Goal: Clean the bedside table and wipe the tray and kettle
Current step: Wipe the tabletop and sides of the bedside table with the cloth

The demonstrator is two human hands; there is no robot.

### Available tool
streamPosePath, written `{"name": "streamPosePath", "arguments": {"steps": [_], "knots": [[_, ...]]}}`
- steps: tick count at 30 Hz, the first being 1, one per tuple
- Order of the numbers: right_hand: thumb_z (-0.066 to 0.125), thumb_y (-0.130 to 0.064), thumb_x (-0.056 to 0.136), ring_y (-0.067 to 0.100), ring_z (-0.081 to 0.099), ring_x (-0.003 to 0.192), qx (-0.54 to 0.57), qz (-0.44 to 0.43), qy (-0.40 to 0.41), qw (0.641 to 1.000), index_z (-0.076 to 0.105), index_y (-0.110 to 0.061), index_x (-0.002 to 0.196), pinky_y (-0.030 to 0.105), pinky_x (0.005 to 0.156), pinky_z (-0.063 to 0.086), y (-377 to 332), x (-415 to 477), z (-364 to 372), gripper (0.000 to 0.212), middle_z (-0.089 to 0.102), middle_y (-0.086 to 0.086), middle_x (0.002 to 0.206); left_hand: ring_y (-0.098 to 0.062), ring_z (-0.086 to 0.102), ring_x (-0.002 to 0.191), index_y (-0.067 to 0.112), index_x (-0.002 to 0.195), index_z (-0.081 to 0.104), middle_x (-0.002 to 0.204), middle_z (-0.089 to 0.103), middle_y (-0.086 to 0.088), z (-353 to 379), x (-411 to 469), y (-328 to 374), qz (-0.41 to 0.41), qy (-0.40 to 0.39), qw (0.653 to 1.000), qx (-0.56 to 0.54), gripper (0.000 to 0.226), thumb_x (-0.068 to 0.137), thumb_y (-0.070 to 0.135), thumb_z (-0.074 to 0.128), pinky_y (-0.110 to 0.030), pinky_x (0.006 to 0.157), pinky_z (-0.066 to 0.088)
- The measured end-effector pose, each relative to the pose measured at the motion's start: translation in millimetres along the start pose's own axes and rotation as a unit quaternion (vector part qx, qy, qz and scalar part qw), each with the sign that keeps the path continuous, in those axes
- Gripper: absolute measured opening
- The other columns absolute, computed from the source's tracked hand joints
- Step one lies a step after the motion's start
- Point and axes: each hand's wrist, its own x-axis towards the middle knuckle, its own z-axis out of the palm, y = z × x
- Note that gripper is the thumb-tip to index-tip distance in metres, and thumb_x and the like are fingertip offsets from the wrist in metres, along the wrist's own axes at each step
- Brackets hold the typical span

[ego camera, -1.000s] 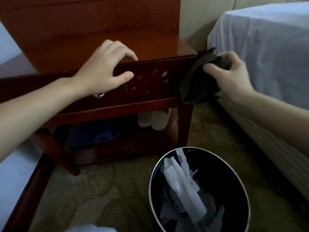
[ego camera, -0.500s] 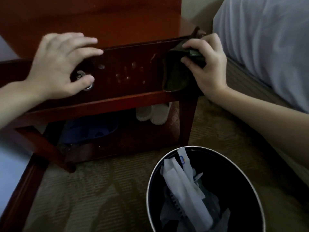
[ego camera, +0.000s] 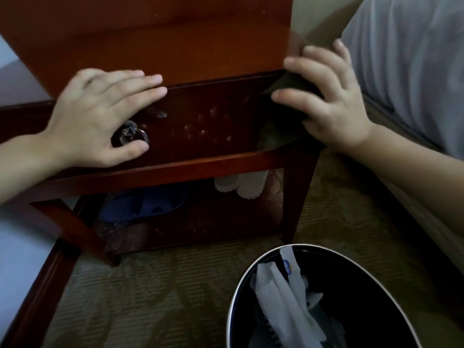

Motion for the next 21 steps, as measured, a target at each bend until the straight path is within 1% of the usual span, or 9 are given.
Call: {"name": "streamPosePath", "arguments": {"steps": [2,3,5,7,10,12,15,18,21], "knots": [[0.056,-0.015,0.092,0.031,0.036,0.127,0.007,-0.031,-0.035,0.999,0.048,-0.026,0.129,0.043,0.112,0.018,1.0,-1.7,-1.3,0.039,0.038,0.008,0.136,-0.004,0.018,0.141,0.015,0.144,0.035,0.145,0.042,-0.007,0.5,-1.5,-0.9,0.001,-0.004,1.0,0.0,0.069,0.086,0.053,0.039,-0.033,0.1,0.021],[0.052,-0.023,0.093,0.033,0.034,0.129,0.015,-0.025,-0.058,0.998,0.047,-0.025,0.132,0.043,0.114,0.013,-0.6,-3.7,-2.2,0.039,0.036,0.01,0.139,-0.005,0.017,0.141,0.015,0.144,0.035,0.145,0.042,-0.007,0.0,-1.5,-1.1,0.004,-0.008,1.0,-0.001,0.069,0.086,0.053,0.039,-0.034,0.099,0.023],[0.043,-0.043,0.092,0.038,0.027,0.134,0.04,0.017,-0.092,0.995,0.045,-0.021,0.135,0.043,0.114,0.005,-11.9,-9.2,-4.8,0.049,0.032,0.017,0.143,-0.002,0.009,0.143,0.014,0.145,0.033,0.146,0.04,-0.007,-1.4,-0.8,-2.1,0.013,-0.012,1.0,-0.003,0.069,0.088,0.053,0.037,-0.038,0.1,0.026],[0.038,-0.056,0.089,0.04,0.022,0.135,0.05,0.053,-0.114,0.991,0.042,-0.019,0.138,0.044,0.114,0.001,-29.0,-13.7,-3.0,0.061,0.029,0.019,0.144,-0.003,0.005,0.143,0.014,0.146,0.031,0.147,0.039,-0.007,-2.5,-3.1,-4.6,0.021,-0.006,1.0,0.007,0.067,0.091,0.052,0.034,-0.036,0.105,0.022],[0.045,-0.05,0.093,0.037,0.026,0.133,-0.029,0.011,-0.118,0.993,0.039,-0.023,0.14,0.041,0.115,0.002,-45.1,-1.6,12.7,0.055,0.029,0.013,0.143,-0.008,0.002,0.145,0.013,0.149,0.024,0.151,0.033,-0.007,1.3,-17.7,-9.8,0.028,0.004,0.998,0.056,0.065,0.095,0.049,0.031,-0.04,0.109,0.02],[0.051,-0.042,0.093,0.034,0.03,0.131,-0.083,-0.044,-0.099,0.991,0.036,-0.025,0.141,0.043,0.113,0.008,-51.4,16.5,27.8,0.053,0.031,0.01,0.143,-0.011,0.002,0.146,0.011,0.15,0.022,0.157,0.022,-0.004,2.5,-33.1,-17.3,0.028,0.007,0.995,0.095,0.067,0.095,0.049,0.03,-0.044,0.107,0.022],[0.053,-0.039,0.093,0.032,0.031,0.131,-0.116,-0.086,-0.084,0.986,0.032,-0.024,0.142,0.045,0.111,0.011,-54.3,29.8,38.4,0.055,0.03,0.009,0.142,-0.012,0.002,0.146,0.01,0.151,0.018,0.16,0.006,0.003,1.7,-54.9,-31.4,0.007,0.014,0.992,0.122,0.071,0.094,0.05,0.032,-0.043,0.107,0.019],[0.053,-0.039,0.093,0.028,0.025,0.138,-0.141,-0.088,-0.082,0.983,0.031,-0.021,0.144,0.043,0.114,0.008,-30.0,13.7,21.4,0.059,0.032,0.012,0.143,-0.013,0.005,0.147,0.009,0.15,0.018,0.157,0.021,-0.006,2.3,-59.9,-36.1,0.002,0.014,0.993,0.115,0.074,0.093,0.052,0.032,-0.035,0.114,0.011],[0.055,-0.033,0.093,0.022,0.009,0.144,-0.124,-0.032,-0.095,0.987,0.026,-0.022,0.147,0.041,0.115,0.007,2.7,-15.0,-4.5,0.062,0.03,0.016,0.143,-0.013,0.006,0.147,0.009,0.15,0.017,0.152,0.03,-0.012,3.5,-57.2,-34.7,0.0,0.014,0.993,0.114,0.076,0.092,0.054,0.032,-0.031,0.116,0.004]]}}
